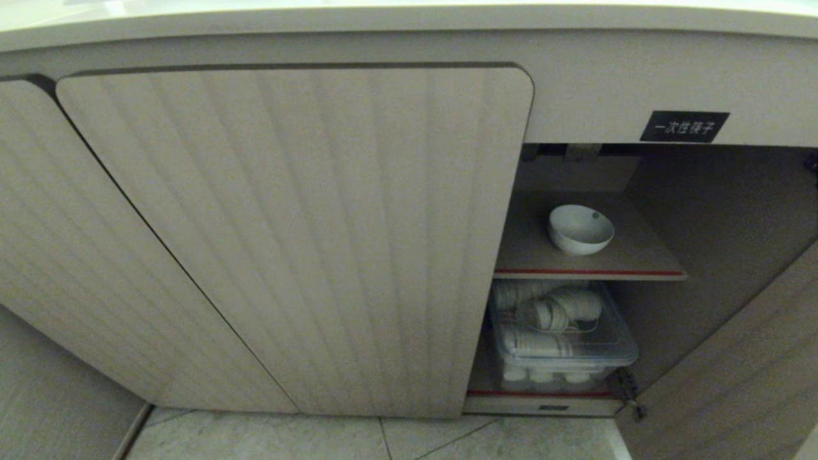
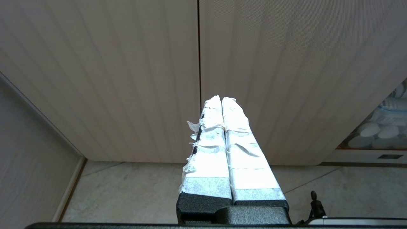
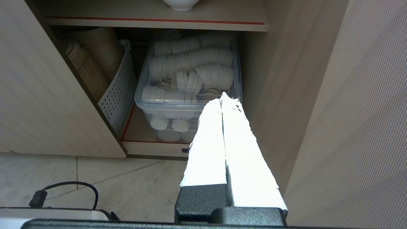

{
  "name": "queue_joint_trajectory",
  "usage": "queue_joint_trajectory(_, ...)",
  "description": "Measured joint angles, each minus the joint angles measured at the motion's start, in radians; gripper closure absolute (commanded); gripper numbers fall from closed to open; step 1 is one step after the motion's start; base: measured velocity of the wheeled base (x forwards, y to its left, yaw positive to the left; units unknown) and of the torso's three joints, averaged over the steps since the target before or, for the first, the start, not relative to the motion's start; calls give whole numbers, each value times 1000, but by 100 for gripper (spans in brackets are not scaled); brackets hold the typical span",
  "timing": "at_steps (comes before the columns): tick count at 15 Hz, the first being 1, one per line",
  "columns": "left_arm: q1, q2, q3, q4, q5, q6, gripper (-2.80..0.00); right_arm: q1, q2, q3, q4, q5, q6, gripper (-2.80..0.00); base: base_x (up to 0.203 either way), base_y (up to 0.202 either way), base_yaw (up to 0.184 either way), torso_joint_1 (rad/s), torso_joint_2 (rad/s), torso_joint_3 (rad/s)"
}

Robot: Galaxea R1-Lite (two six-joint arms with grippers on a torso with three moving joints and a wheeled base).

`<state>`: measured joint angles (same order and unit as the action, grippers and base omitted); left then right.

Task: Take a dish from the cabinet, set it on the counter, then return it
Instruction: Close the cabinet door

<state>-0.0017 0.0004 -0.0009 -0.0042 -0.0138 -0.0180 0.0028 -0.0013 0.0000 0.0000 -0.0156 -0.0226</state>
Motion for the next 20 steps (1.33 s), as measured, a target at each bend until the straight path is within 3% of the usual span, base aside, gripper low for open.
queue_joint_trajectory(4, 0, 0, 0, 0, 0, 2, 0, 0, 0, 0, 0, 0, 0, 0, -33, 0, 0, 3, 1, 0)
queue_joint_trajectory(20, 0, 0, 0, 0, 1, 1, 0, 0, 0, 0, 0, -1, 18, 0, -191, 0, -2, 1, 1, 3)
